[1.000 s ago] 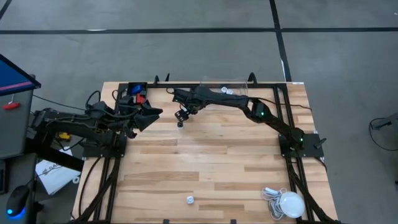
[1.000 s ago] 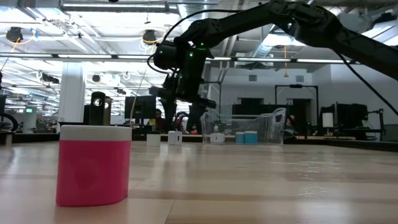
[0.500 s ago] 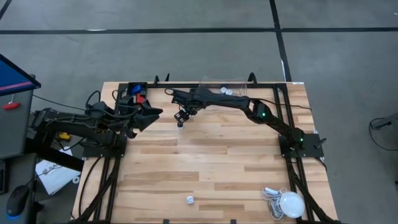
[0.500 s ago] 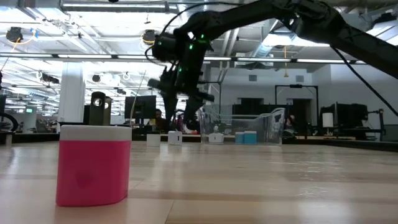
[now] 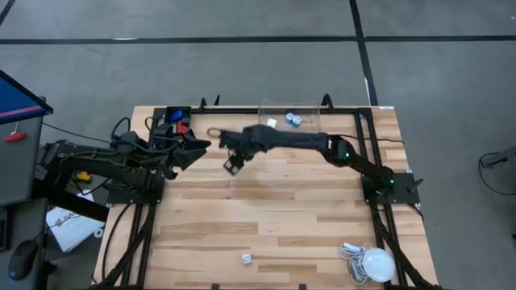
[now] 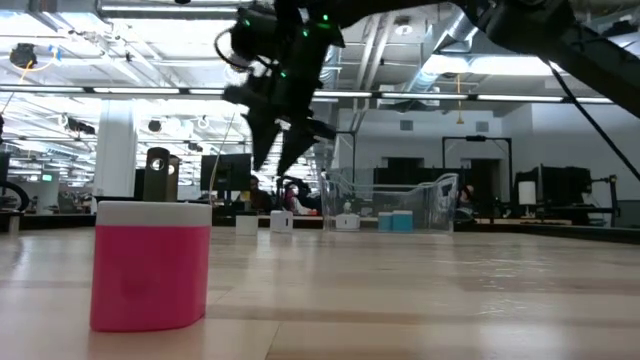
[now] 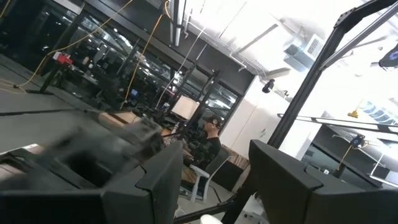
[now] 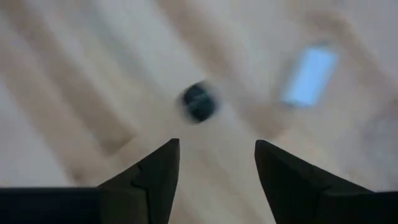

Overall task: Pick & Place Office items
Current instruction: Put the pink charger adapter into the transparent bin

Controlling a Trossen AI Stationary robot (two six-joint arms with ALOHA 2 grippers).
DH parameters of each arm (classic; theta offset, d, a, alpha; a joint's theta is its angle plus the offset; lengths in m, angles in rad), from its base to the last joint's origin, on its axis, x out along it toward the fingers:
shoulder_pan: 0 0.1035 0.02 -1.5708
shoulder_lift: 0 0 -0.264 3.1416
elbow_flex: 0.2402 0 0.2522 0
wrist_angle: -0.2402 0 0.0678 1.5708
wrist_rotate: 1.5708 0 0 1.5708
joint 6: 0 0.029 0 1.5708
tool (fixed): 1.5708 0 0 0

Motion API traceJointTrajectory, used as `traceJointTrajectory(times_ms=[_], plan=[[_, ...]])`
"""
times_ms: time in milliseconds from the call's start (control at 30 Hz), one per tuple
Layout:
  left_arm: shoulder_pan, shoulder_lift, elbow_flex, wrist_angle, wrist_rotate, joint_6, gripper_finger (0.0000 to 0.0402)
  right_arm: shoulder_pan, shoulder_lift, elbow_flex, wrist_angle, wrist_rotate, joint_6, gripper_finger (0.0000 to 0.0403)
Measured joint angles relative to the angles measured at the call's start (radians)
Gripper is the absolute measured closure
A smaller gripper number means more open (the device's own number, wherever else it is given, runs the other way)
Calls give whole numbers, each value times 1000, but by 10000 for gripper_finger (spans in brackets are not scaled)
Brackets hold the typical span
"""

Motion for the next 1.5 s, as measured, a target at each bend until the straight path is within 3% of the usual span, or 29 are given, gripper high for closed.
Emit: traceJointTrajectory(times_ms=[167, 333, 600, 833, 1100, 1267, 1500], plan=[[0, 0, 0, -1, 0, 0, 220, 67, 3, 0, 72, -2, -49, 186], [0, 0, 0, -2, 0, -19, 220, 54, 6, -8, 130, -12, -54, 153], [0, -8, 0, -15, 19, -28, 220, 43, -2, -9, -14, -86, -60, 135], [0, -113, 0, -207, 28, -49, 220, 138, -53, -9, -191, -12, -165, 135], [0, -212, 0, -505, 53, -133, 220, 189, -149, -38, -243, -11, -125, 135], [-8, -211, 0, -566, 113, -153, 220, 238, -263, -141, -132, -71, -106, 135], [-10, -213, 0, -600, 114, -146, 220, 331, -412, -442, 15, -144, 15, 135]])
